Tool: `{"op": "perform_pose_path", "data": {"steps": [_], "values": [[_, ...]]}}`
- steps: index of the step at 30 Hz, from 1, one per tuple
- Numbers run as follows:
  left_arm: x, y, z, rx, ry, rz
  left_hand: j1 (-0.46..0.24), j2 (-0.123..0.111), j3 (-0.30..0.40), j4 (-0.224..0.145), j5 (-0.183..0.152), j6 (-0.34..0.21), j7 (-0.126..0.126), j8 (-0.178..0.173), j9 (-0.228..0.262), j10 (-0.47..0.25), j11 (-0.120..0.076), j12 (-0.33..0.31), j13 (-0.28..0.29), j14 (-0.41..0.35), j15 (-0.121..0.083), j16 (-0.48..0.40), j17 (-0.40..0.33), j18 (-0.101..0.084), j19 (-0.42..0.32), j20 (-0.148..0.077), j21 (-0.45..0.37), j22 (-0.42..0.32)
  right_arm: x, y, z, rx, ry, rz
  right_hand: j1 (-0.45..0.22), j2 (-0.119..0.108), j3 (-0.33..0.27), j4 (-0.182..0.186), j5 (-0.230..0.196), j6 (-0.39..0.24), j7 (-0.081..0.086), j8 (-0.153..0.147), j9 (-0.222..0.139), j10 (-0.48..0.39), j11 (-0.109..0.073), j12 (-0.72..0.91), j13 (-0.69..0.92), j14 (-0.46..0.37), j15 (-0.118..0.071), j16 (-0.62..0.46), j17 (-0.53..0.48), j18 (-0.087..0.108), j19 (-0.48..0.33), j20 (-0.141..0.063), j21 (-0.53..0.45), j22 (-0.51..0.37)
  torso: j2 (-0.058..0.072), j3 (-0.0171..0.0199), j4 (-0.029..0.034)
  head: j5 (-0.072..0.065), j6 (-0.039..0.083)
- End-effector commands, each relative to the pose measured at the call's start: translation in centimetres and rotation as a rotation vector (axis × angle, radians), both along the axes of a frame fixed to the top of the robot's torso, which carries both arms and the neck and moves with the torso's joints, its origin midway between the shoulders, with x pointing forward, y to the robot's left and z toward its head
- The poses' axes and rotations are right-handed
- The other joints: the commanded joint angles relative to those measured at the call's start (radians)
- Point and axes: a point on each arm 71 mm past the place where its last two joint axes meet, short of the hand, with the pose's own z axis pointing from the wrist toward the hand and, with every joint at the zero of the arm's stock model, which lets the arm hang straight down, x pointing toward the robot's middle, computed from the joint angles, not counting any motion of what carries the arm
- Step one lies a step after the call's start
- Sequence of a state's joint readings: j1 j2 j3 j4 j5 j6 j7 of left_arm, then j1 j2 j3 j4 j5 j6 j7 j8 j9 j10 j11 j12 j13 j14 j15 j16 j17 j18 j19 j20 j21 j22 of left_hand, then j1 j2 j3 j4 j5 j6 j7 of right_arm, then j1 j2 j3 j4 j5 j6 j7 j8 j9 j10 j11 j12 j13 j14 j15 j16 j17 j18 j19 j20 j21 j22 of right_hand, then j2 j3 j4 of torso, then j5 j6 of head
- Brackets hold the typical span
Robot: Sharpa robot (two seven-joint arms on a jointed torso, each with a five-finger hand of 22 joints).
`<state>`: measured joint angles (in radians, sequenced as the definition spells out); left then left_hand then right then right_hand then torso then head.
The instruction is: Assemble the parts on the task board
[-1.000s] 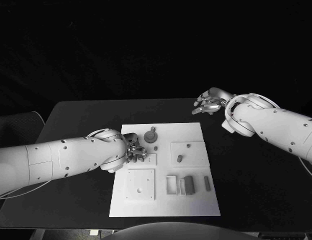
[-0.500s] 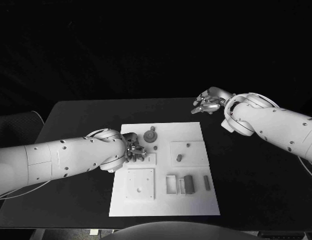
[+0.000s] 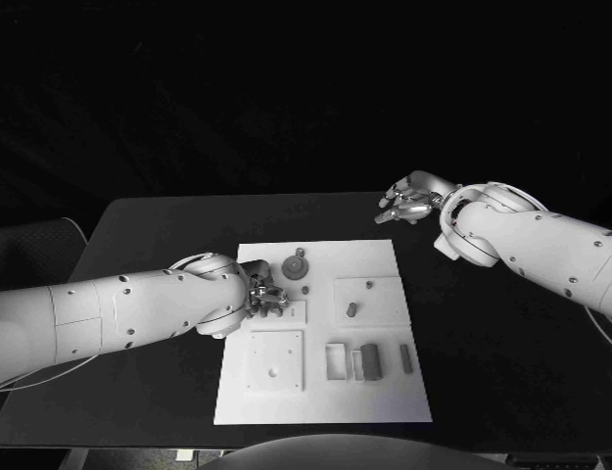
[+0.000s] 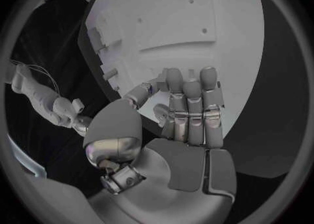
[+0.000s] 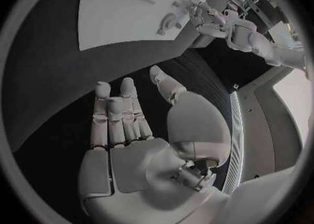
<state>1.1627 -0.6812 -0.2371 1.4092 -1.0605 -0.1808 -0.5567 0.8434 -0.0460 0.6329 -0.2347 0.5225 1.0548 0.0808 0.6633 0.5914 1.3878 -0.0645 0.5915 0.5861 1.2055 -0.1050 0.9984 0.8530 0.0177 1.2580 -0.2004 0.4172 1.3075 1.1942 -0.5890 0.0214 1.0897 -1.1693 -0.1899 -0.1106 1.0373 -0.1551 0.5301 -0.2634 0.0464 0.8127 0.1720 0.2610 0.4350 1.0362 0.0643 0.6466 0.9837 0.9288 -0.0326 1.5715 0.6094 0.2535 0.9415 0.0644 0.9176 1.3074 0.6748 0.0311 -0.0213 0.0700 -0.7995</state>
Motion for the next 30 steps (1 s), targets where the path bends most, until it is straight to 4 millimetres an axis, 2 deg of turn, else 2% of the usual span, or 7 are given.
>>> {"op": "perform_pose_path", "data": {"steps": [1,30], "values": [[0.02,-0.08,0.11,-0.003,-0.019,-0.006,0.007,-0.003,0.04,-0.031,0.006,0.081,-0.083,0.007,-0.001,-0.007,-0.015,0.006,0.001,0.0,-0.007,0.008,-0.002,0.021,0.003,-0.008,0.005,0.025,-0.05,0.08,-0.03,-0.005,0.005,0.015,0.0,0.009,-0.007,0.001,0.004,0.001,0.007,0.003,-0.001,-0.004,0.003,0.006,-0.001,-0.005,-0.004,-0.005,-0.001,0.008,-0.008,-0.002,-0.003,0.011,0.0,-0.0002,0.0002,0.001,0.001],[-0.14,-0.14,0.24,-0.023,-0.05,0.004,0.012,-0.006,0.043,-0.036,0.021,0.08,-0.087,0.029,-0.007,-0.007,-0.019,0.024,0.0,0.0,-0.01,0.029,-0.016,0.021,0.004,-0.011,0.023,0.025,-0.07,-0.03,-0.07,-0.007,0.01,0.015,0.0,0.009,-0.008,0.002,0.005,0.0,0.007,0.003,-0.001,-0.005,0.003,0.007,-0.001,-0.006,-0.004,-0.004,-0.001,0.008,-0.008,-0.001,-0.004,0.012,0.0,0.0,-0.0001,0.003,0.001]]}}
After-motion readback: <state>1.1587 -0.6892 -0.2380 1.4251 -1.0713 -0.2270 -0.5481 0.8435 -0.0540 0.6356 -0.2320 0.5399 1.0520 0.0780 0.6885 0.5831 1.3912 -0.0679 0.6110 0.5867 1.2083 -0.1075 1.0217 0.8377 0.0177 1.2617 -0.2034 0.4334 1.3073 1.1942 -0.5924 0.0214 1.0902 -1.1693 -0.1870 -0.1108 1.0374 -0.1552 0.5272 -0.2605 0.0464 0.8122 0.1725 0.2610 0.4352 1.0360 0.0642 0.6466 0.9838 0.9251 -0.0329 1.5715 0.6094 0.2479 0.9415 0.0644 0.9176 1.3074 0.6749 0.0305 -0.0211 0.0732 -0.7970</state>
